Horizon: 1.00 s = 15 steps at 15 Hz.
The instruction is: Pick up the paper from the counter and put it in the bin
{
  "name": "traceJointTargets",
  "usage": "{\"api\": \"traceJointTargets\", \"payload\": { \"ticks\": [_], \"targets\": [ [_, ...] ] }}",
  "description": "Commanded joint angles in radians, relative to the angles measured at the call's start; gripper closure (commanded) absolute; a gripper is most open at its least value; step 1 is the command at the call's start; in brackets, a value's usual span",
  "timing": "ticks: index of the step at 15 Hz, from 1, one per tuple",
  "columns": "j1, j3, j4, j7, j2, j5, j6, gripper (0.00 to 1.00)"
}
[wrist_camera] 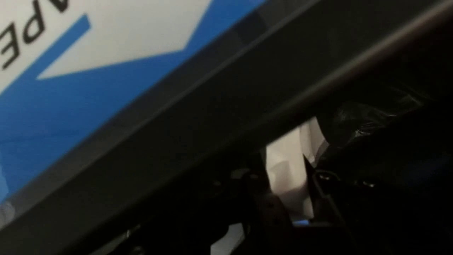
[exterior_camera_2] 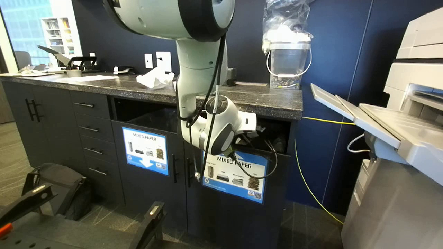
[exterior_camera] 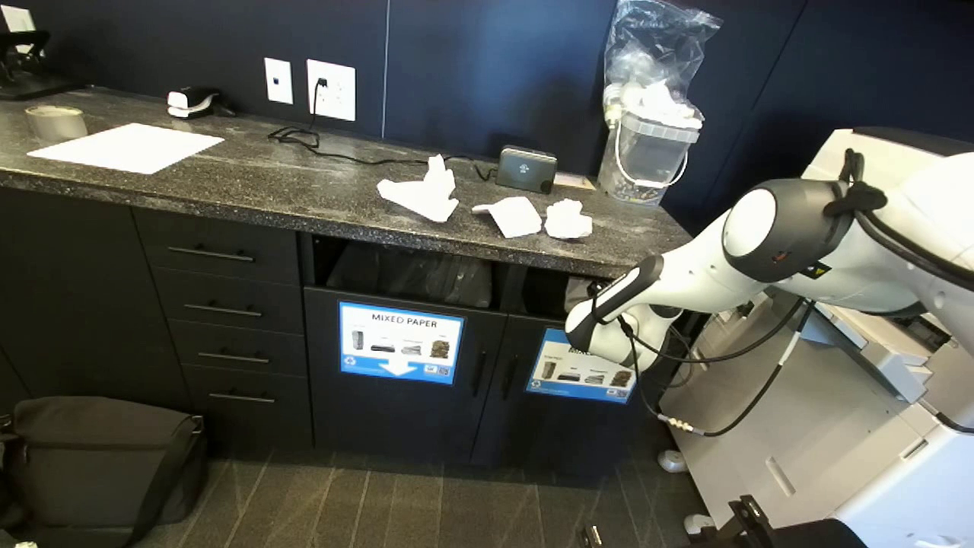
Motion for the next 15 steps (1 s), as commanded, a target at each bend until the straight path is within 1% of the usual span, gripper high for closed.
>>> {"api": "traceJointTargets", "payload": {
  "ticks": [1,3,5,6,7,8,13,14,15],
  "targets": [
    [0.046,-0.045,0.036,-0.082,0.012,0.059,-0.015,0.42],
    [0.071,-0.073,0.022,-0.112,0.003,0.081,-0.014,0.27],
    [0.107,-0.110,0.004,-0.136,-0.006,0.124,-0.009,0.15],
    [0.128,-0.130,-0.008,-0.151,-0.012,0.151,-0.004,0.07],
    [0.151,-0.151,-0.017,-0.167,-0.015,0.177,-0.002,0.01],
    [0.172,-0.171,-0.022,-0.185,-0.017,0.202,-0.003,0.00],
    [0.295,-0.286,-0.073,-0.296,-0.032,0.341,-0.001,0.00],
    [0.339,-0.334,-0.091,-0.305,-0.035,0.370,0.000,0.00],
    [0.372,-0.367,-0.105,-0.336,-0.037,0.406,-0.001,0.00]
  ]
}}
